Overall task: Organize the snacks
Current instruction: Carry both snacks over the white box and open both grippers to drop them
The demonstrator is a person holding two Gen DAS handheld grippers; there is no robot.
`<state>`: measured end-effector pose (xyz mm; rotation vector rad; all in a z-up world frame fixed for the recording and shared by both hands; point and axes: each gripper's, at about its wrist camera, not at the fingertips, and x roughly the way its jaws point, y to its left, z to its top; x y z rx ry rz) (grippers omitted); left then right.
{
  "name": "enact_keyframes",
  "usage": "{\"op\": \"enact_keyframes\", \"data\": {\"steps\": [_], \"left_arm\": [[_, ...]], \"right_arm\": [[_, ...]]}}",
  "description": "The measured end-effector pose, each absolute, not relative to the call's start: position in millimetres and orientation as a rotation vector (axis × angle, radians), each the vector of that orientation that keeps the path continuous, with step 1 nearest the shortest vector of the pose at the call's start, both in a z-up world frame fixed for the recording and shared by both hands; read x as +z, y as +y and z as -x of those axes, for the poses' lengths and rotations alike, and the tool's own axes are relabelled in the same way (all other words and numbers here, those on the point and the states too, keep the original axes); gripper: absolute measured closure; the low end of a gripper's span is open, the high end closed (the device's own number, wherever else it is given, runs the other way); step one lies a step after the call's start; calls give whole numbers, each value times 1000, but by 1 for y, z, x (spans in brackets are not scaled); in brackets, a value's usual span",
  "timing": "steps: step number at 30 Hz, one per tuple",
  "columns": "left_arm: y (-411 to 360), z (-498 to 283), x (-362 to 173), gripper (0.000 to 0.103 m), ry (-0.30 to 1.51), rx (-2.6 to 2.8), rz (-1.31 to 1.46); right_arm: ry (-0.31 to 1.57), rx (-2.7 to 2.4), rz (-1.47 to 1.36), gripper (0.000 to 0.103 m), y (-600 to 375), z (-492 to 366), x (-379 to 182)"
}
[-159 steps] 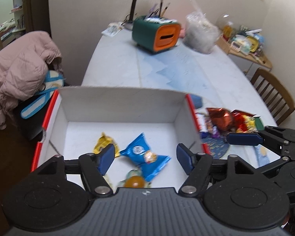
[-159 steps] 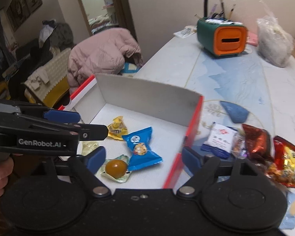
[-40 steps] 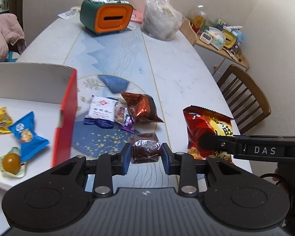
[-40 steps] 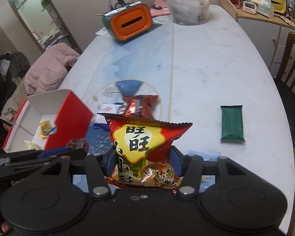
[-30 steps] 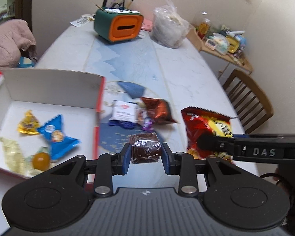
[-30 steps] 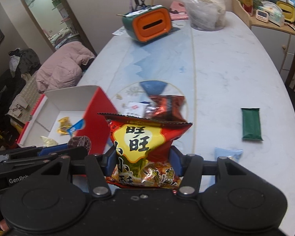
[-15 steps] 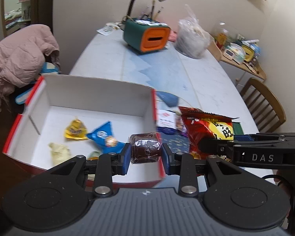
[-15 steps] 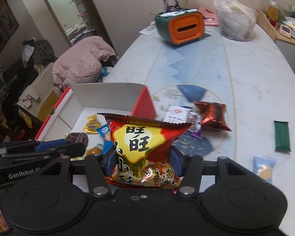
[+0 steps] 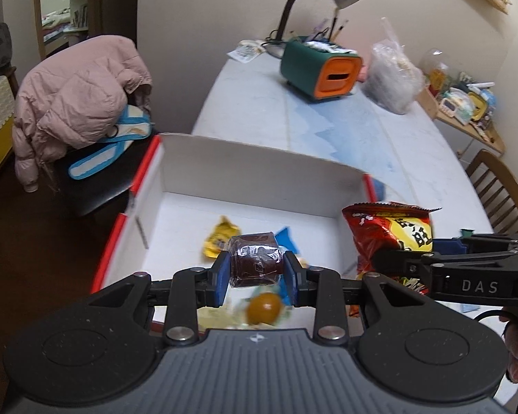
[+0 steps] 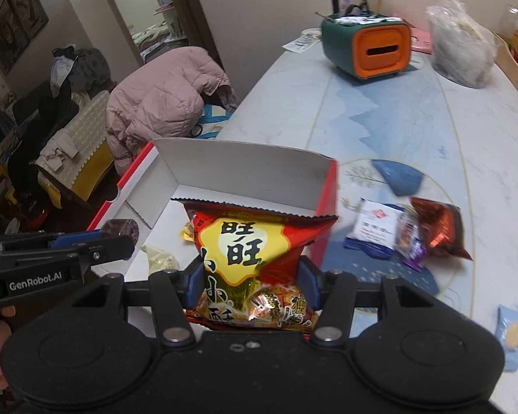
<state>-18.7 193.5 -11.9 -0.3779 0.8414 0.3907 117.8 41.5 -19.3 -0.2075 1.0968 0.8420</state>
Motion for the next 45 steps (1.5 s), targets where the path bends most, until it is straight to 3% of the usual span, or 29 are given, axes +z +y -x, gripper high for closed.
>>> {"op": "enact_keyframes", "data": {"steps": [11,33,42,45], "left_arm": [[244,5,-43,71,932,442,372],[245,-33,-87,71,1095,418,267],[246,-27,-86,71,1073,428,288],[247,-23,-82,65,1055,429,301]], "right_arm": [[1101,853,353,49,103,-115,-48],[1169,851,440,47,132,-112,-89],[1159,860,428,37,128,-113,-85],[1152,861,414,32,124,-113,-82]]}}
